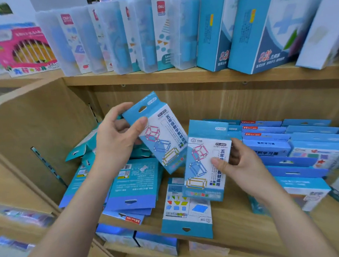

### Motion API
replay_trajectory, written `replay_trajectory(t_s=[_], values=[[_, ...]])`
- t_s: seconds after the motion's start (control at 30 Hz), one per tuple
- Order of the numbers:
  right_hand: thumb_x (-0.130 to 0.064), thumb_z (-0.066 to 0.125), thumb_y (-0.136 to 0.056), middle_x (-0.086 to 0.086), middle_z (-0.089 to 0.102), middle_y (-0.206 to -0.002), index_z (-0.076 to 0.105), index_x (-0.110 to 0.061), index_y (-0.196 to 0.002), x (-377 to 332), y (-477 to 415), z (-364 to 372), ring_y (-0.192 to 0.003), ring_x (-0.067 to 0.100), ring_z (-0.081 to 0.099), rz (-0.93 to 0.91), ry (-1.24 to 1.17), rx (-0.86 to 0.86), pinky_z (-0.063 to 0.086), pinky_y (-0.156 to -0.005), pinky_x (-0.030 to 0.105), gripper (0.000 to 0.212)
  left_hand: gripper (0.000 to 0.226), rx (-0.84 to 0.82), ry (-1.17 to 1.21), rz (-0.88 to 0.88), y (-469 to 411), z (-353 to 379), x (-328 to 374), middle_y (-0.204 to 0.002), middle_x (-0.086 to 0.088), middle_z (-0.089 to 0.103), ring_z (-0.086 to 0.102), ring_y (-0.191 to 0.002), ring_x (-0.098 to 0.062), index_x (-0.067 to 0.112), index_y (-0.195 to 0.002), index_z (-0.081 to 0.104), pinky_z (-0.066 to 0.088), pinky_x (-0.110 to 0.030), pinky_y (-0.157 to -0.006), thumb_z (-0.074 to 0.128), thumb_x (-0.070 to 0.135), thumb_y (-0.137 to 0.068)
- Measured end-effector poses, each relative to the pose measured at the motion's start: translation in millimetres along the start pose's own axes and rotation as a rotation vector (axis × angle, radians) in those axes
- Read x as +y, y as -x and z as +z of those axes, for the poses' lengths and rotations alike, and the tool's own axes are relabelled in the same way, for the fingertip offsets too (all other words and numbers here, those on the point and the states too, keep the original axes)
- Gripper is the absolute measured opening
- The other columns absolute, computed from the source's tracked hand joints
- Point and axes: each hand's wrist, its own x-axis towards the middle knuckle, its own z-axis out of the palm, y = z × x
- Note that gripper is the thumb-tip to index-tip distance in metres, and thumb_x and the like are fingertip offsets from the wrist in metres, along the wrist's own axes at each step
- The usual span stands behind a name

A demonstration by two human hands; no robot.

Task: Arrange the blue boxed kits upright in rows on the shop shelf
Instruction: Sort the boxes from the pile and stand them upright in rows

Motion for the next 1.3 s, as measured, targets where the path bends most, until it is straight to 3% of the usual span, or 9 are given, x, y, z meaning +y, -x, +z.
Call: replay_trajectory(t_s=[0.3,0.5,0.6,0.73,0.8,0.87,0.93,1.07,1.3], values=[[-0.018,0.065,-0.088,-0.016,0.069,-0.102,0.055,-0.027,-0.115,-4,14,-12,-0.089,-0.006,0.065,0.019,0.001,0.150,0.052,-0.079,0.025,0.030,0.035,0.025,-0.010,-0.019,8,2,-3,-0.077,-0.002,0.071,0.070,-0.068,-0.008,0.021,-0.117,0.050,0.050,-0.018,-0.051,0.063,0.028,-0.086],[-0.022,0.062,-0.090,-0.017,0.067,-0.103,0.055,-0.031,-0.113,-10,18,-15,-0.089,-0.004,0.066,0.002,0.023,0.190,0.054,-0.077,0.026,0.026,0.035,-0.024,-0.044,0.006,15,0,-7,-0.073,-0.005,0.070,0.070,-0.068,-0.011,0.019,-0.116,0.052,0.052,-0.021,-0.051,0.062,0.030,-0.084],[-0.023,0.062,-0.089,-0.016,0.067,-0.105,0.054,-0.029,-0.116,-11,19,-16,-0.092,0.002,0.066,-0.007,0.053,0.214,0.056,-0.081,0.033,0.029,0.035,-0.064,-0.054,0.024,21,-1,-9,-0.070,-0.020,0.063,0.069,-0.068,-0.018,0.022,-0.113,0.053,0.053,-0.030,-0.052,0.063,0.031,-0.081],[-0.025,0.064,-0.088,-0.018,0.066,-0.101,0.049,-0.030,-0.121,-11,20,-16,-0.089,0.002,0.066,-0.010,0.139,0.254,0.056,-0.082,0.039,0.037,0.042,-0.179,-0.007,0.039,30,4,-16,-0.048,0.015,0.051,0.052,-0.050,0.000,0.014,-0.119,0.050,0.040,-0.012,-0.048,0.064,0.019,-0.080],[-0.024,0.065,-0.088,-0.016,0.065,-0.102,0.047,-0.029,-0.121,-11,21,-16,-0.090,0.002,0.065,-0.019,0.153,0.279,0.056,-0.083,0.041,0.039,0.048,-0.275,0.002,0.032,36,5,-19,-0.058,0.012,0.061,0.059,-0.058,-0.004,0.019,-0.121,0.049,0.047,-0.016,-0.058,0.069,0.021,-0.077],[-0.022,0.066,-0.087,-0.016,0.065,-0.102,0.046,-0.031,-0.118,-12,20,-16,-0.091,0.001,0.064,-0.028,0.144,0.300,0.055,-0.083,0.041,0.038,0.054,-0.371,-0.032,0.010,42,5,-27,-0.081,-0.004,0.071,0.067,-0.079,-0.023,0.030,-0.122,0.049,0.055,-0.037,-0.075,0.072,0.025,-0.073],[-0.020,0.067,-0.087,-0.019,0.063,-0.100,0.045,-0.038,-0.111,-12,19,-16,-0.091,0.000,0.062,-0.045,0.126,0.299,0.054,-0.083,0.038,0.037,0.056,-0.461,-0.059,-0.017,48,7,-34,-0.093,-0.009,0.071,0.066,-0.091,-0.027,0.036,-0.123,0.047,0.051,-0.046,-0.084,0.070,0.024,-0.073],[-0.015,0.068,-0.085,-0.015,0.067,-0.101,0.048,-0.043,-0.105,-10,18,-11,-0.092,0.005,0.064,-0.074,0.060,0.231,0.054,-0.081,0.032,0.040,0.058,-0.565,-0.100,-0.076,60,18,-45,-0.100,0.005,0.071,0.066,-0.096,-0.014,0.040,-0.125,0.046,0.050,-0.039,-0.086,0.070,0.026,-0.074],[-0.014,0.066,-0.088,-0.009,0.068,-0.110,0.051,-0.035,-0.115,-5,18,-8,-0.100,0.005,0.064,-0.083,0.011,0.073,0.051,-0.084,0.025,0.037,0.052,-0.466,-0.208,-0.001,67,23,-50,-0.101,0.025,0.062,0.057,-0.102,-0.002,0.051,-0.114,0.052,0.053,-0.034,-0.082,0.073,0.022,-0.077]])
